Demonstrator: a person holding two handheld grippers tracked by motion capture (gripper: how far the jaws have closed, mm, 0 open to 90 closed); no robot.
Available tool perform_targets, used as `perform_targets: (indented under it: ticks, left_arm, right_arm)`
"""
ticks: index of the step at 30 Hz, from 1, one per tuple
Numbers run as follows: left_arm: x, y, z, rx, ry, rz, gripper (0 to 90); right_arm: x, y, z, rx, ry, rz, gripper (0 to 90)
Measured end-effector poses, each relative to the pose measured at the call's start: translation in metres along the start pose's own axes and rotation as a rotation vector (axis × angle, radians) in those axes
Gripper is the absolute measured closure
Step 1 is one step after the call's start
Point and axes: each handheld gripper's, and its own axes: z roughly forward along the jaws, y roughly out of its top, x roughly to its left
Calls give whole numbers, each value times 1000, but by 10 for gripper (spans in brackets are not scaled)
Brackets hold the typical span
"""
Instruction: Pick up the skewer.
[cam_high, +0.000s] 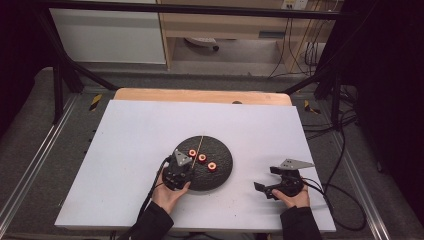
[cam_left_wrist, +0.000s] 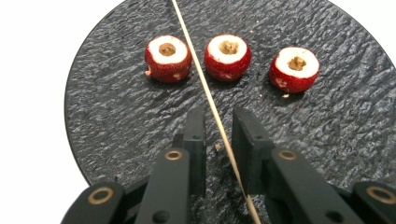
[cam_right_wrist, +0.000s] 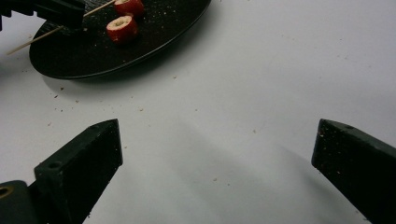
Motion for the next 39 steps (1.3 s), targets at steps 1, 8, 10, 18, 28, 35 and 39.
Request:
perform_targets:
  ticks: [1, 8, 10, 18, 28, 35, 39]
  left_arm:
    - [0, 0, 0, 1, 6, -4, 778]
    - [1, -3, 1, -12, 30, -51, 874]
    - [3, -3, 1, -12, 26, -66, 877]
    - [11, -4, -8, -48, 25, -75, 882]
    - [33, -3, -28, -75, -70, -30, 882]
    - [47, 2, -34, -53, -153, 60, 882]
    - [48, 5, -34, -45, -178, 110, 882]
  right_arm:
    - [0, 0, 0, 0, 0, 0, 23]
    - [1, 0, 1, -1, 1, 7, 22]
    - [1, 0, 1, 0, 0, 7, 23]
    - [1, 0, 0, -2, -1, 4, 23]
    - [3, 3, 1, -5, -7, -24, 5]
    - [12, 12, 5, 14, -36, -75, 4]
    - [20, 18, 10, 33, -59, -131, 4]
